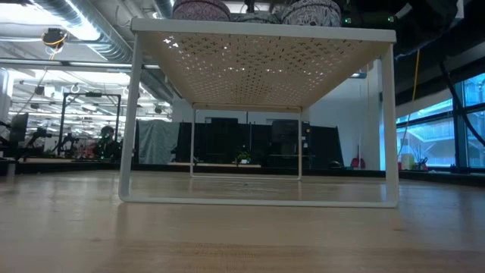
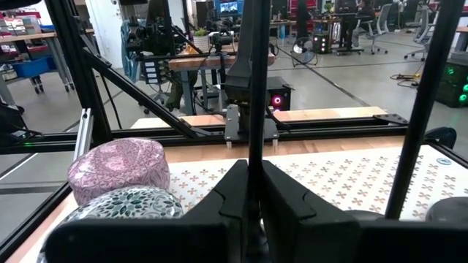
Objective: Pick & Place candle stick holders
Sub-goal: Put the black candle holder on the shelf, then adjust the scented candle
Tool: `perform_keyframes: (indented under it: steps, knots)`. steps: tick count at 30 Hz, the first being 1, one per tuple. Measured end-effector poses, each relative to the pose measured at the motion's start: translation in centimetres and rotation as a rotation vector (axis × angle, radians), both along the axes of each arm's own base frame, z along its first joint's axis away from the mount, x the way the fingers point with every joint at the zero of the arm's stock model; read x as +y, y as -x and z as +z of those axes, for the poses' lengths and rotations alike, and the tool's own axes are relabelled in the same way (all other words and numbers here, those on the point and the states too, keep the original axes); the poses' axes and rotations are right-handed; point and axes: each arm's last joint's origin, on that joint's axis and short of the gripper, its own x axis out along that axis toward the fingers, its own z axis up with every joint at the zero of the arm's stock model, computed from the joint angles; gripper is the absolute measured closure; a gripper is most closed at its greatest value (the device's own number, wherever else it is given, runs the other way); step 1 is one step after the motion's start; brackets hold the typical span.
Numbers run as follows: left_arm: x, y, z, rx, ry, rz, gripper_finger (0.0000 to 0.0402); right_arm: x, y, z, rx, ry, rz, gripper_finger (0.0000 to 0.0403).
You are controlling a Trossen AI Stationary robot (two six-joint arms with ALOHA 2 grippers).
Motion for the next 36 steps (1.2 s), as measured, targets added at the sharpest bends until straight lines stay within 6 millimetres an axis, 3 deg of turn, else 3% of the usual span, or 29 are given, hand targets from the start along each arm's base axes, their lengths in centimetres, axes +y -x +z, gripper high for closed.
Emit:
perform_keyframes:
  steps: [11, 24, 36]
  knots:
    - [0.0, 0.0, 0.0, 0.0, 0.0, 0.0, 0.0201, 0.07, 0.01, -0.04, 0.004, 0.003, 0.024, 0.037]
    - [0.0, 0.0, -0.01, 0.0, 0.0, 0.0, 0.0201, 0.07, 0.02, -0.09, 0.008, -0.002, 0.023, 0.0282]
    - [0.0, 0.0, -0.01, 0.0, 0.0, 0.0, 0.0201, 0.04, 0.02, -0.12, 0.007, -0.001, 0.01, 0.0273]
